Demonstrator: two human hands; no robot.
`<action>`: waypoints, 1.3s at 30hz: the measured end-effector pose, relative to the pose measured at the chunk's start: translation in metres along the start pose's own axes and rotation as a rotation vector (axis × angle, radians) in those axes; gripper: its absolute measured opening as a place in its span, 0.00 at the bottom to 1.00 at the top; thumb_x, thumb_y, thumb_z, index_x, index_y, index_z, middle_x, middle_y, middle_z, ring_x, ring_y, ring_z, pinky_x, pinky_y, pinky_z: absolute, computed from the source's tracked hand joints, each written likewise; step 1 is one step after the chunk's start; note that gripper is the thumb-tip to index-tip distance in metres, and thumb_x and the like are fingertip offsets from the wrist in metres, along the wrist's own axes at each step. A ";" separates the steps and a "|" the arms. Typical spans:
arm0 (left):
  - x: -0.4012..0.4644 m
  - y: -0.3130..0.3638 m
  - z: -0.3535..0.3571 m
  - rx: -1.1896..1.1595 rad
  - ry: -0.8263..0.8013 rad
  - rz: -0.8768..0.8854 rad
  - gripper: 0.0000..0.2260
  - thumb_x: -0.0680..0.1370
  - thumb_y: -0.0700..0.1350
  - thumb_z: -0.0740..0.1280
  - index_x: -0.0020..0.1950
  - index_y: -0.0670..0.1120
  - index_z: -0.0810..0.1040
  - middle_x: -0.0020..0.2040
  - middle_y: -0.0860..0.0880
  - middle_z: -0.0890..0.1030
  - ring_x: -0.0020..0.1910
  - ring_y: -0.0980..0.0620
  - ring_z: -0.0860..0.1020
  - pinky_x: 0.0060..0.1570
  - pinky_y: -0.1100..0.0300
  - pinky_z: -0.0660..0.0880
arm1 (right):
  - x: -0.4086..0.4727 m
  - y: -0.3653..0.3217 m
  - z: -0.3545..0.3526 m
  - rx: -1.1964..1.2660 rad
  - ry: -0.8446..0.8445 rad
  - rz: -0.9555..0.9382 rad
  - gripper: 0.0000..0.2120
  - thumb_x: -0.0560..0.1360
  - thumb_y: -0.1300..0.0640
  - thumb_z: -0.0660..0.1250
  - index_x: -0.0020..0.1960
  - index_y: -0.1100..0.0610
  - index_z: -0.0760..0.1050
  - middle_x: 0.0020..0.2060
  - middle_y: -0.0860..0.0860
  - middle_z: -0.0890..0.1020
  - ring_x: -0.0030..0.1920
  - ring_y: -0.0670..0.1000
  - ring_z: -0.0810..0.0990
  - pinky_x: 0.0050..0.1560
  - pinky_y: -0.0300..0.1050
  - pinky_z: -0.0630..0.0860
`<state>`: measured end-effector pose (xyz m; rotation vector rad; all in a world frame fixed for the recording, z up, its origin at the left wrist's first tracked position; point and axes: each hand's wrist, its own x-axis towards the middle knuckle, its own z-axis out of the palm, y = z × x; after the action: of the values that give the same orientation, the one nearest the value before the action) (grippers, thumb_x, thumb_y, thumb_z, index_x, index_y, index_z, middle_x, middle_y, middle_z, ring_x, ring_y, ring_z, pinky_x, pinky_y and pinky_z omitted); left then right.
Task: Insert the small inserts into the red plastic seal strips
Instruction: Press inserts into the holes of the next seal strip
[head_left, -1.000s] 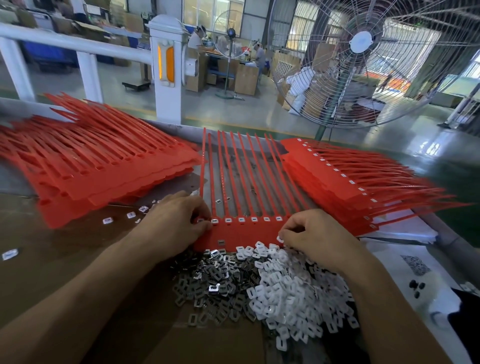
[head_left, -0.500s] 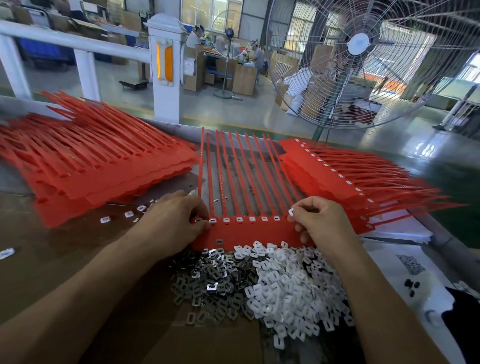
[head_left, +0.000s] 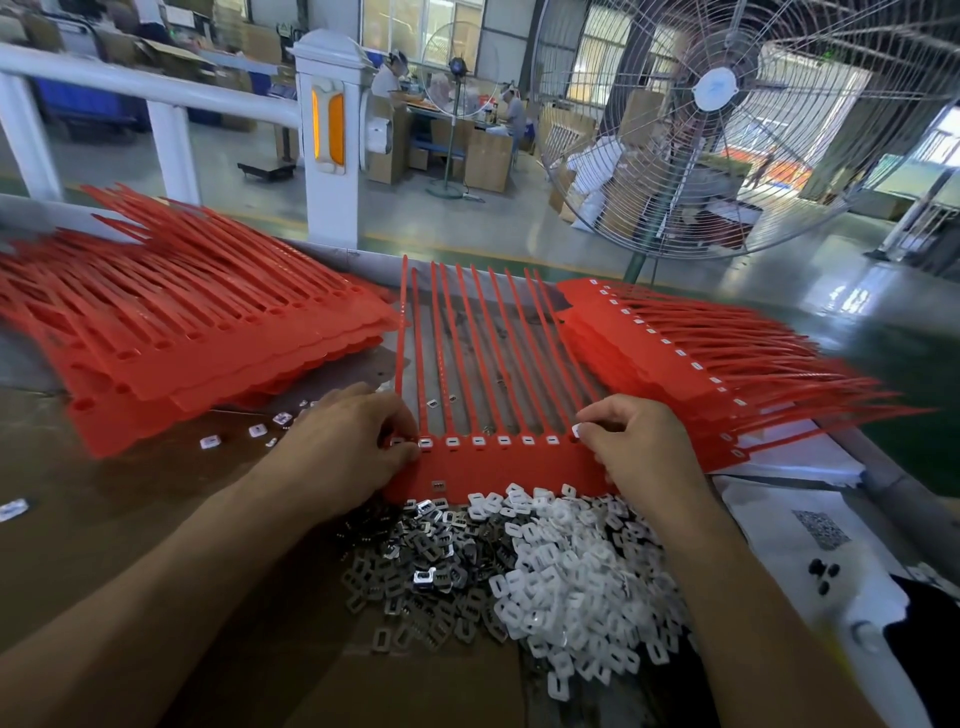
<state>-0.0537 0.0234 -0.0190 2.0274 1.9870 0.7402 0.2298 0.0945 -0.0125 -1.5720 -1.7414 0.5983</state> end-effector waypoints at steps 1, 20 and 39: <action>0.000 0.000 0.000 0.002 0.001 0.000 0.07 0.76 0.55 0.72 0.52 0.56 0.81 0.49 0.55 0.75 0.53 0.52 0.75 0.58 0.52 0.74 | 0.001 0.001 0.000 -0.014 -0.002 0.005 0.05 0.77 0.57 0.73 0.49 0.48 0.85 0.44 0.43 0.86 0.41 0.44 0.83 0.44 0.45 0.80; -0.001 -0.001 0.000 0.006 -0.016 -0.005 0.08 0.77 0.57 0.71 0.53 0.58 0.80 0.49 0.59 0.73 0.52 0.55 0.74 0.57 0.53 0.74 | 0.001 -0.005 0.006 -0.239 -0.012 -0.027 0.07 0.78 0.60 0.71 0.45 0.50 0.86 0.38 0.39 0.83 0.37 0.40 0.81 0.35 0.31 0.72; 0.001 -0.002 0.001 0.000 -0.005 0.006 0.08 0.76 0.57 0.72 0.52 0.58 0.80 0.48 0.58 0.73 0.52 0.54 0.74 0.58 0.51 0.74 | -0.011 -0.009 -0.002 -0.336 -0.078 -0.084 0.14 0.81 0.62 0.65 0.59 0.53 0.86 0.57 0.50 0.85 0.36 0.36 0.73 0.33 0.23 0.68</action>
<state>-0.0554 0.0243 -0.0210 2.0341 1.9795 0.7358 0.2256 0.0823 -0.0073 -1.7063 -2.0380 0.3413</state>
